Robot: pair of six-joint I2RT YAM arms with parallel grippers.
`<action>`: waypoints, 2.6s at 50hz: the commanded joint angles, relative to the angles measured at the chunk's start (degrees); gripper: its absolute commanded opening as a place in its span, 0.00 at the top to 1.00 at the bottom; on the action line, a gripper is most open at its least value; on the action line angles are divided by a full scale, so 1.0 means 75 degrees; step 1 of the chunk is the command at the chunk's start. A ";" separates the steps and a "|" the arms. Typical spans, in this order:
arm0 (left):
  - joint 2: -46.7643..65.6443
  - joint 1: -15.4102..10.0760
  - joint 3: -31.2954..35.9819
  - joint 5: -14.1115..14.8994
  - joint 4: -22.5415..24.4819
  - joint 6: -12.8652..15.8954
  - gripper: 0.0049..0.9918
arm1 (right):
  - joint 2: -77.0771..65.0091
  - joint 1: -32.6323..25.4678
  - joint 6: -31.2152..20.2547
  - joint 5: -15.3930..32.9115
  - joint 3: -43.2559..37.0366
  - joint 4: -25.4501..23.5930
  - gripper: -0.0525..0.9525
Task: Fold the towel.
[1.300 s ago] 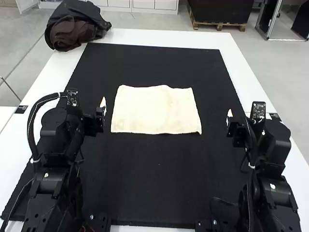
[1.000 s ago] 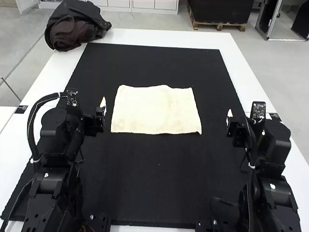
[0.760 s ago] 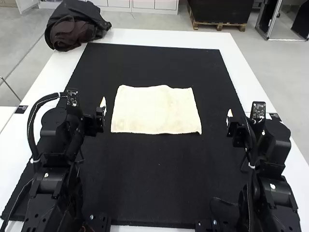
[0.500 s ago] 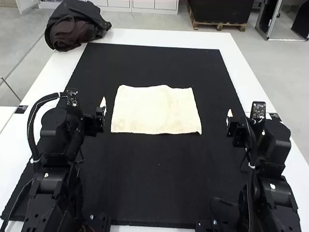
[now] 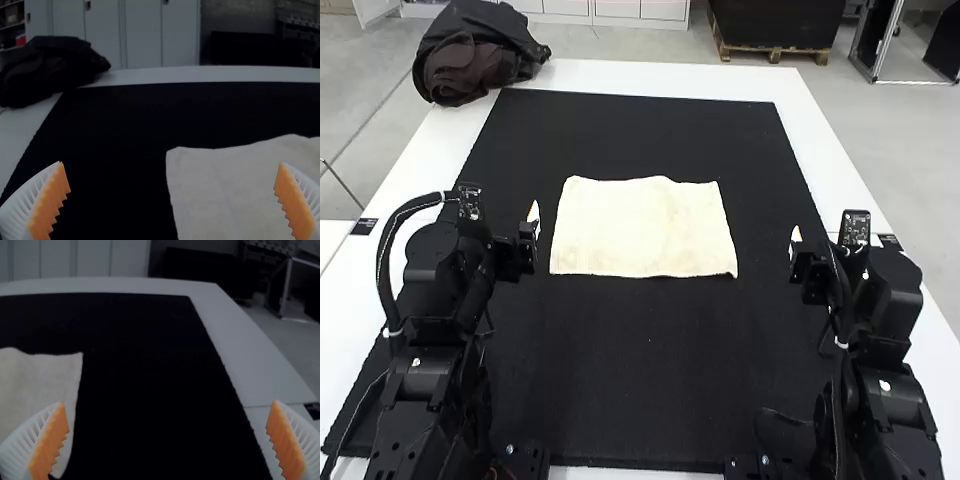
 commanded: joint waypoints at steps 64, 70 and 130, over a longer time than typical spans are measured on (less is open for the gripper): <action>0.6544 0.0092 0.5058 -0.1562 0.3965 0.0473 0.04 | 0.6274 -0.0169 0.1435 -0.0559 0.4762 0.2999 0.04; 0.8079 0.0080 0.5586 -0.1585 0.3684 0.0473 0.04 | 0.7739 -0.0274 0.1623 -0.0758 0.5161 0.3034 0.04; 1.3399 -0.0166 0.7062 0.0184 0.1211 0.0344 0.03 | 1.3540 0.0886 0.1107 -0.0887 0.6051 0.4100 0.04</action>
